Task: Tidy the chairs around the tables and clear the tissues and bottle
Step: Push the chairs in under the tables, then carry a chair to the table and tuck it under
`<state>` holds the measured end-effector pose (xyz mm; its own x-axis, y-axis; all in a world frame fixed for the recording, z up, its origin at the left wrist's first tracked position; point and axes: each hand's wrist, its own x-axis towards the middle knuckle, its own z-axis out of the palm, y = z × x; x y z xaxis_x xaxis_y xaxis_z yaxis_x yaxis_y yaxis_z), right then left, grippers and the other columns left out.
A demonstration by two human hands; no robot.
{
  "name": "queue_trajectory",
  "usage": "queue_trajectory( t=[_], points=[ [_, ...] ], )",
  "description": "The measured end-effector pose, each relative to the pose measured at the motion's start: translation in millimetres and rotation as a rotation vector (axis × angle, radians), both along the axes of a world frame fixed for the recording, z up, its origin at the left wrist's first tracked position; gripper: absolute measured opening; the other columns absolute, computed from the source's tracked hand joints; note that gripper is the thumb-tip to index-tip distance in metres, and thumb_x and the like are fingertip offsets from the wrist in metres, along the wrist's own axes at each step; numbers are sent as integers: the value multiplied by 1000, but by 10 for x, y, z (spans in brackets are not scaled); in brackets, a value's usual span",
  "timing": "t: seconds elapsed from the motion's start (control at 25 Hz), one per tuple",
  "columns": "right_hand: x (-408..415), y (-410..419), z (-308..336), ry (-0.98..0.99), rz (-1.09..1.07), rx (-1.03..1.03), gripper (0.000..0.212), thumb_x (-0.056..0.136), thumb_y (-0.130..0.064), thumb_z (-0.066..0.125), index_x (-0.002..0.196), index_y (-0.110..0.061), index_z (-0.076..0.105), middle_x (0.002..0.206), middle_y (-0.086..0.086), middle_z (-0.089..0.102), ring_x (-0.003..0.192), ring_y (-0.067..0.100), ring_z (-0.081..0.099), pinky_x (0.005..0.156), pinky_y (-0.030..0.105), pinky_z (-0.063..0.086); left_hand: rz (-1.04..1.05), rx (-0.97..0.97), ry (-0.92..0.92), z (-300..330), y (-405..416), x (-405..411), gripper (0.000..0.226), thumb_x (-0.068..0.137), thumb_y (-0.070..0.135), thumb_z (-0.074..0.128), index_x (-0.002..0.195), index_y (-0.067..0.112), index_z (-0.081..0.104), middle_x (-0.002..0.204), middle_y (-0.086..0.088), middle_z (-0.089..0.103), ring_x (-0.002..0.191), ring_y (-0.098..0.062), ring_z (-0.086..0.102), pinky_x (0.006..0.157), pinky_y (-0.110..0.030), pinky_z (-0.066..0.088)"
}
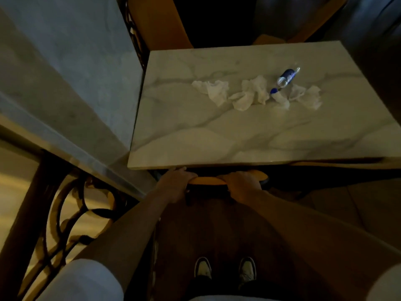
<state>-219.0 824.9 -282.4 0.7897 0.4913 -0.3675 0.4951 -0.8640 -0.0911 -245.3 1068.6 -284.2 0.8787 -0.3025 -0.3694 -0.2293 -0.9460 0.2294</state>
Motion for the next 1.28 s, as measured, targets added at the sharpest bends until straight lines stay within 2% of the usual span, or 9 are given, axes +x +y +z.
queue_trajectory(
  t=[0.2, 0.4, 0.6, 0.68, 0.76, 0.84, 0.92, 1.08, 1.28],
  points=[
    [253, 76, -15, -3, -14, -25, 64, 90, -15, 54, 146, -43, 38, 105, -5, 67, 91, 22, 64, 64, 34, 51, -13, -62, 20, -65, 155, 283, 52, 88, 22, 66, 137, 33, 53, 130, 3, 63, 114, -23, 61, 92, -43, 52],
    [309, 72, -4, 17, 38, -57, 66, 92, -15, 52, 150, -39, 32, 130, -3, 62, 112, 24, 61, 68, 32, 42, -70, -71, 25, -117, 192, 347, 57, 90, 22, 66, 143, 32, 48, 136, 4, 60, 118, -20, 59, 96, -40, 50],
    [304, 61, 2, 6, -5, -24, 64, 92, -15, 53, 148, -41, 36, 118, -3, 65, 102, 23, 63, 65, 33, 47, -56, -32, 52, -100, 161, 358, 52, 89, 24, 68, 135, 38, 50, 126, 6, 63, 107, -19, 62, 84, -37, 52],
    [290, 72, 1, -2, -40, -32, 60, 91, -25, 58, 145, -42, 38, 122, -5, 64, 111, 22, 60, 85, 39, 50, -46, 10, 93, -70, 131, 377, 58, 88, 27, 70, 140, 36, 46, 130, 4, 61, 109, -21, 61, 84, -37, 50],
    [281, 93, 16, 51, -88, -81, 75, 87, -38, 68, 151, -37, 29, 141, -3, 54, 131, 27, 48, 111, 49, 30, -50, 34, 174, -35, 129, 415, 69, 83, 36, 74, 144, 34, 41, 133, 1, 60, 113, -23, 60, 87, -39, 51],
    [202, 96, 61, 98, -154, -85, 100, 80, -42, 76, 156, -28, 12, 150, 5, 44, 140, 35, 37, 119, 58, 11, -58, 39, 257, 16, 121, 419, 85, 75, 53, 76, 147, 32, 36, 140, -1, 56, 119, -24, 58, 94, -43, 51],
    [65, 19, 120, 81, -195, -10, 110, 78, -42, 78, 157, -25, 3, 154, 10, 35, 143, 37, 30, 120, 58, 7, -23, 31, 292, 75, 41, 390, 94, 72, 68, 71, 148, 26, 34, 144, -3, 51, 123, -24, 54, 97, -41, 49],
    [-203, -461, 208, -17, -271, 160, 84, 90, -46, 63, 155, -21, 15, 159, 10, 25, 147, 32, 20, 122, 52, 8, -4, -46, 216, 238, -439, 326, 91, 81, 74, 57, 152, 24, 28, 148, -4, 46, 128, -24, 49, 101, -39, 46],
    [-526, -1665, 272, -10, -538, 199, 69, 98, -49, 48, 155, -21, 21, 163, 7, 15, 150, 28, 13, 122, 52, 7, -161, -115, 105, 494, -1805, 329, 78, 92, 57, 55, 154, 20, 25, 152, -7, 40, 133, -26, 44, 107, -43, 42]
  ],
)
